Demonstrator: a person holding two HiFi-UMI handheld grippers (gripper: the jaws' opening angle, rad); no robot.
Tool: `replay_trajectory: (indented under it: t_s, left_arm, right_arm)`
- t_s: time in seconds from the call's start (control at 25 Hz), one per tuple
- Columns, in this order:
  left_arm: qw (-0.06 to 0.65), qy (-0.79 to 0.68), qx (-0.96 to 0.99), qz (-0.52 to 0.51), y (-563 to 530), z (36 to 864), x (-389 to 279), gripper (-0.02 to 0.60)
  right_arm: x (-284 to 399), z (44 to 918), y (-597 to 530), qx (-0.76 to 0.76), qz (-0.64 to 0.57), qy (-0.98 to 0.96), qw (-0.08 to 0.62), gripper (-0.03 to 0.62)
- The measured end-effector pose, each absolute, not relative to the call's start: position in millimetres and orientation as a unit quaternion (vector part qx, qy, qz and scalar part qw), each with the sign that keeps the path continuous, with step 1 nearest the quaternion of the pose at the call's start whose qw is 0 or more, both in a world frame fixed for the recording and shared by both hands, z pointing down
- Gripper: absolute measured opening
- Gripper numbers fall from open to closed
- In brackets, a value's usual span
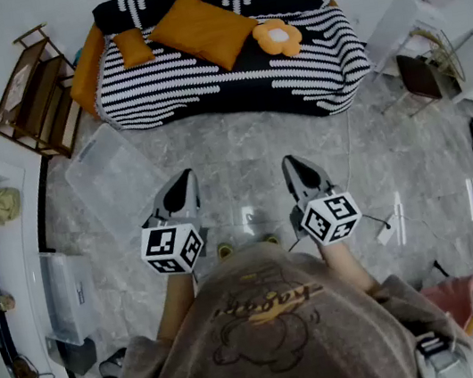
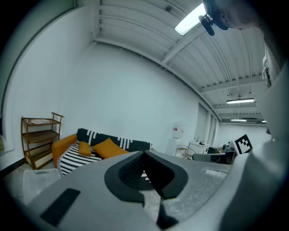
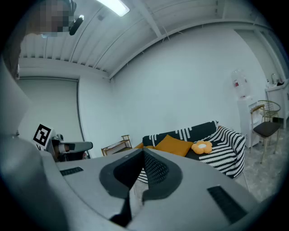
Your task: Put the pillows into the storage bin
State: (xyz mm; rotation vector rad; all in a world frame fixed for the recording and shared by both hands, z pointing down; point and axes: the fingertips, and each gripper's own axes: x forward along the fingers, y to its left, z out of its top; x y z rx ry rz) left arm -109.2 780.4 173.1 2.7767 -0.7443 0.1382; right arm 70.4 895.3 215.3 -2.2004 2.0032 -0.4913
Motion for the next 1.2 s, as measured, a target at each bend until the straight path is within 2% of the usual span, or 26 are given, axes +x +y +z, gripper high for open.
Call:
replay_trajectory:
  t_s: [0.8, 1.2]
  left_arm:
    - [0.132, -0.256, 0.956, 0.063, 700, 203, -144, 0.003]
    - [0.137, -0.248, 0.958, 0.051, 612, 206, -84, 0.003]
  right_arm:
    - [38, 241, 832, -0.741, -0.169, 0.644, 0.081, -0.002]
    - [87, 254, 730, -0.736, -0.183, 0.646, 0.089, -0.002]
